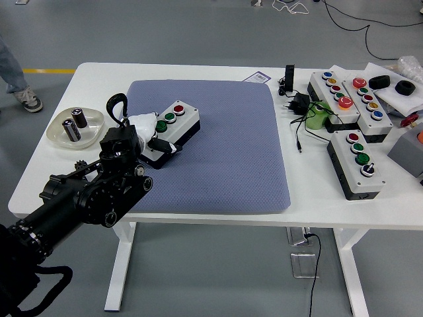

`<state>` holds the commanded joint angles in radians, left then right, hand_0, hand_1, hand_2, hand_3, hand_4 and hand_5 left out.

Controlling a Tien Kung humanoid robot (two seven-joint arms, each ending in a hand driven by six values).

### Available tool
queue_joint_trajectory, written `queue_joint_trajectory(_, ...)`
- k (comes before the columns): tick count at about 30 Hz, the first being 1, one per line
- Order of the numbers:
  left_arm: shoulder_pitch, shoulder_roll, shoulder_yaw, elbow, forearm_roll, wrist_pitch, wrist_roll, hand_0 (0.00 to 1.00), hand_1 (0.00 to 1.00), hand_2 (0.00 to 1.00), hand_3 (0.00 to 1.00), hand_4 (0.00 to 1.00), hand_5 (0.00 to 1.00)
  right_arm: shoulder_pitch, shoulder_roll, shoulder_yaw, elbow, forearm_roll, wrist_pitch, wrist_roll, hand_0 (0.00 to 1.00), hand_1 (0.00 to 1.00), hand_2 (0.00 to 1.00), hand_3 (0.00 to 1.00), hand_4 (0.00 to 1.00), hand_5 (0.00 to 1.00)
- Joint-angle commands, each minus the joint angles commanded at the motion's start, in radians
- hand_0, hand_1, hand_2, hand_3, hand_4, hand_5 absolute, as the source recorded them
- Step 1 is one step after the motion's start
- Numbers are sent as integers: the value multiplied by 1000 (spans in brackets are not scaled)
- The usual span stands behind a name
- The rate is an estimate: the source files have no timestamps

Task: Pick up the button,place it on the desk,press the button,press the button

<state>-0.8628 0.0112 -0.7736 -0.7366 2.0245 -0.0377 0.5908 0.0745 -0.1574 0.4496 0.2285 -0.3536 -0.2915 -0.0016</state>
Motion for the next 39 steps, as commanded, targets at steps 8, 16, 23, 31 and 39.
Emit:
queue_joint_trajectory(8,3,14,-2,2,1,-1,-41,257,222,232,388,607,2,2,0,6,-1,-5,-1,0,629,549,582,635,219,265)
queue_joint_trajectory(16,7,53,-20,-55,19,28,-223,176,141,138,286,482,2,4,0,10,-1,-7,-2,1,629,549,582,635,220,264)
queue_joint_trajectory(23,2,106,22,-82,19,85,-521,134,136,137,284,475,2,5,0,9,-2,-7,-2,0,629,549,583,635,220,264)
queue_joint_trajectory(31,-6,135,90,-97,71,72,-769,150,142,137,281,474,2,6,2,3,-2,-3,-2,-1,629,549,582,635,220,264)
queue_joint_trajectory(39,-13,138,149,-90,123,92,-793,152,144,142,287,474,2,7,2,-1,-3,2,-2,-1,629,549,582,636,221,263)
